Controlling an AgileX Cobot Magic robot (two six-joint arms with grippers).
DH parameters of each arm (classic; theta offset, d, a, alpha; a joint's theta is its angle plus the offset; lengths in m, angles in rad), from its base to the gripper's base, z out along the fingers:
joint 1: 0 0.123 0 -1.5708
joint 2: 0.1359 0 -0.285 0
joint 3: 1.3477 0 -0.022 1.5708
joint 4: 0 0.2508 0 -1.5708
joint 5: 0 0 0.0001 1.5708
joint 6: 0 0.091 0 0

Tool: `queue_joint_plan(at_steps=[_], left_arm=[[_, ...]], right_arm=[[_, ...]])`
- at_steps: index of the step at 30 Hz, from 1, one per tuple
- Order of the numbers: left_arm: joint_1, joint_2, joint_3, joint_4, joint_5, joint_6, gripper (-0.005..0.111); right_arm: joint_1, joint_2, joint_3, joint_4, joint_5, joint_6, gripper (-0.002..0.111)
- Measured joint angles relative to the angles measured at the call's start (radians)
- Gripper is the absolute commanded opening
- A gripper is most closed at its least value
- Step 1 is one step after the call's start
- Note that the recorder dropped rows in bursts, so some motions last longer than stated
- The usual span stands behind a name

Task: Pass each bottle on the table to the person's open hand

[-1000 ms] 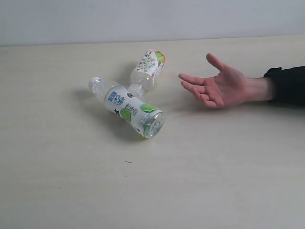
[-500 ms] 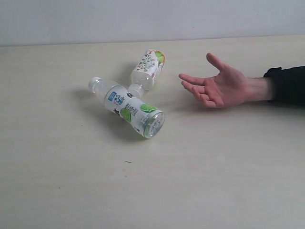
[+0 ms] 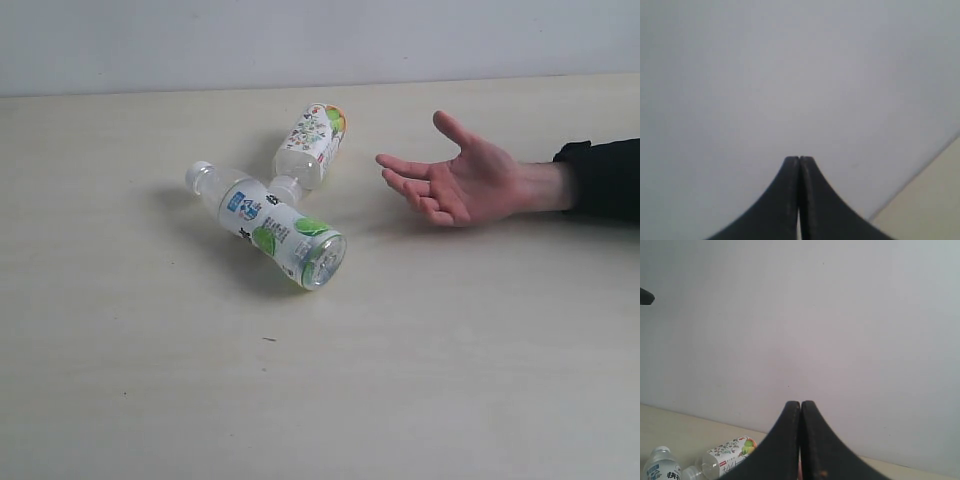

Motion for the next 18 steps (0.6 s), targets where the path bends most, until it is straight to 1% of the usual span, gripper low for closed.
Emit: queue_joint_plan(at_steps=[3, 4, 5, 7, 8, 10, 12, 15, 17, 18], left_arm=[[-0.065, 0.041, 0.007, -0.011, 0.361, 0.241, 0.0], [-0.084, 0.067, 0.002, -0.045, 0.473, 0.346, 0.0], [-0.095, 0.091, -0.011, -0.085, 0.55, 0.437, 0.0], [-0.115, 0.161, -0.058, -0.248, 0.702, 0.654, 0.0], [-0.119, 0.19, -0.086, -0.337, 0.749, 0.745, 0.0], [-0.121, 0.264, -0.171, -0.61, 0.836, 0.892, 0.0], [-0.121, 0.316, -0.258, -0.909, 0.891, 1.026, 0.0], [-0.123, 0.391, -0.396, -1.424, 0.937, 1.235, 0.002], [-0.136, 0.444, -0.474, -1.68, 0.95, 1.327, 0.01], [-0.147, 0.464, -0.502, -1.753, 0.952, 1.35, 0.018]], right_arm=[[0.0, 0.0, 0.0, 0.0, 0.0, 0.0, 0.0], [0.0, 0.0, 0.0, 0.0, 0.0, 0.0, 0.0], [0.0, 0.0, 0.0, 0.0, 0.0, 0.0, 0.0], [0.0, 0.0, 0.0, 0.0, 0.0, 0.0, 0.0], [0.0, 0.0, 0.0, 0.0, 0.0, 0.0, 0.0], [0.0, 0.0, 0.0, 0.0, 0.0, 0.0, 0.0], [0.0, 0.0, 0.0, 0.0, 0.0, 0.0, 0.0], [0.0, 0.0, 0.0, 0.0, 0.0, 0.0, 0.0], [0.0, 0.0, 0.0, 0.0, 0.0, 0.0, 0.0], [0.0, 0.0, 0.0, 0.0, 0.0, 0.0, 0.0]])
